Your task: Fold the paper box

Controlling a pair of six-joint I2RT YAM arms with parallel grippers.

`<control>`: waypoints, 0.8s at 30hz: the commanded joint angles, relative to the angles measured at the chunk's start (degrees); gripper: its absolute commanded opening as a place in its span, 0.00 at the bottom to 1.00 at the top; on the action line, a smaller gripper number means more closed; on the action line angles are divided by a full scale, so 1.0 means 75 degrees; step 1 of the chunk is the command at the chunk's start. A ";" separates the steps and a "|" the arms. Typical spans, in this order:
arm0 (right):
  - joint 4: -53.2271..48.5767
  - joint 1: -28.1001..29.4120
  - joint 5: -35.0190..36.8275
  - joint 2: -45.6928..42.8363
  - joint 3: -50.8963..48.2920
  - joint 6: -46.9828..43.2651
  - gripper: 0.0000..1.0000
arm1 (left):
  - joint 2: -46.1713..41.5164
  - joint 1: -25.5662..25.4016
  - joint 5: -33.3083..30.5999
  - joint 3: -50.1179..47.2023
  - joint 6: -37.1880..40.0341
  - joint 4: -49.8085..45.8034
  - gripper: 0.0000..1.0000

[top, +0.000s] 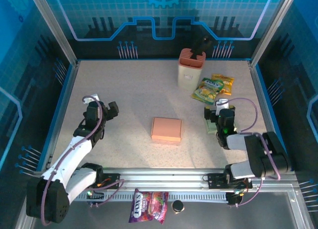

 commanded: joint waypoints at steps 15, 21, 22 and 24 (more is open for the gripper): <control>0.1074 -0.0289 -0.0360 0.0608 0.0384 -0.0013 1.00 | 0.2907 0.1047 0.1549 -0.0334 0.1654 0.3399 0.99; 0.0852 -0.0289 -0.0418 0.0612 0.0496 -0.0024 1.00 | 0.3844 0.1382 0.2152 0.0241 0.1863 0.3958 0.99; 0.0851 -0.0289 -0.0415 0.0617 0.0496 -0.0032 1.00 | 0.3986 0.1435 0.2272 0.0324 0.1867 0.4084 0.99; 0.0855 -0.0289 -0.0422 0.0618 0.0499 -0.0037 1.00 | 0.4303 0.1559 0.2643 0.0439 0.1907 0.4484 0.99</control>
